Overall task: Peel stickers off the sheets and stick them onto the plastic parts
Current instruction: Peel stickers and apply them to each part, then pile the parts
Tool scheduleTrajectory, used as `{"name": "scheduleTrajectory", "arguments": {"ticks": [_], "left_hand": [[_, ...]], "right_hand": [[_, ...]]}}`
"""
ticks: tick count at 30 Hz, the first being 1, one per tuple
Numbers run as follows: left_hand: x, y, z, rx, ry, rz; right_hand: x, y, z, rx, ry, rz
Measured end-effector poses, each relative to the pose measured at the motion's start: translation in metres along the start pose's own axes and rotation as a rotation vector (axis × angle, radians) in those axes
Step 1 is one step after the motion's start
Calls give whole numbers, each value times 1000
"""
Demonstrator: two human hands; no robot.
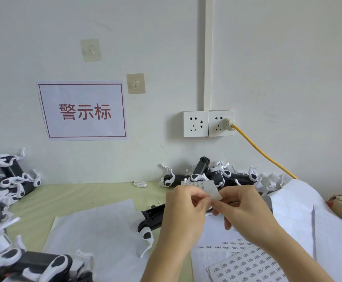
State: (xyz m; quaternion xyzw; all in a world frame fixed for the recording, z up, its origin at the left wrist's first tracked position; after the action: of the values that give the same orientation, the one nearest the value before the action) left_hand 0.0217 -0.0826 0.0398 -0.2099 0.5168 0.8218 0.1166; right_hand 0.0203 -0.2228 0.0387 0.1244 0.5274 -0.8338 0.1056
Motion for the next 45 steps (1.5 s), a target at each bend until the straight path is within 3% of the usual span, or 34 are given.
{"name": "scheduleTrajectory", "arguments": {"ticks": [33,45], "left_hand": [[0,1,-5,-116,-43,-91],[2,-6,-2,-15,-52,41]], "right_hand": [[5,-5,-2,46,-19,9],[4,-4,-5,224,19,114]]}}
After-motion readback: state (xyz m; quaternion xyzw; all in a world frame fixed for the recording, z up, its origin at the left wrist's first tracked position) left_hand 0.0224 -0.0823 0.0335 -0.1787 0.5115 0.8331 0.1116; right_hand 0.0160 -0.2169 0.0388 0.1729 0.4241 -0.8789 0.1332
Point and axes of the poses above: each hand's wrist, its own x-axis away from the middle knuckle, its own z-axis out of the back of the hand, y = z × x, the point moved 6 cm from there along -x, towards the middle knuckle, and after that the axes turned 1 degree about y, right-handed, at the moved point
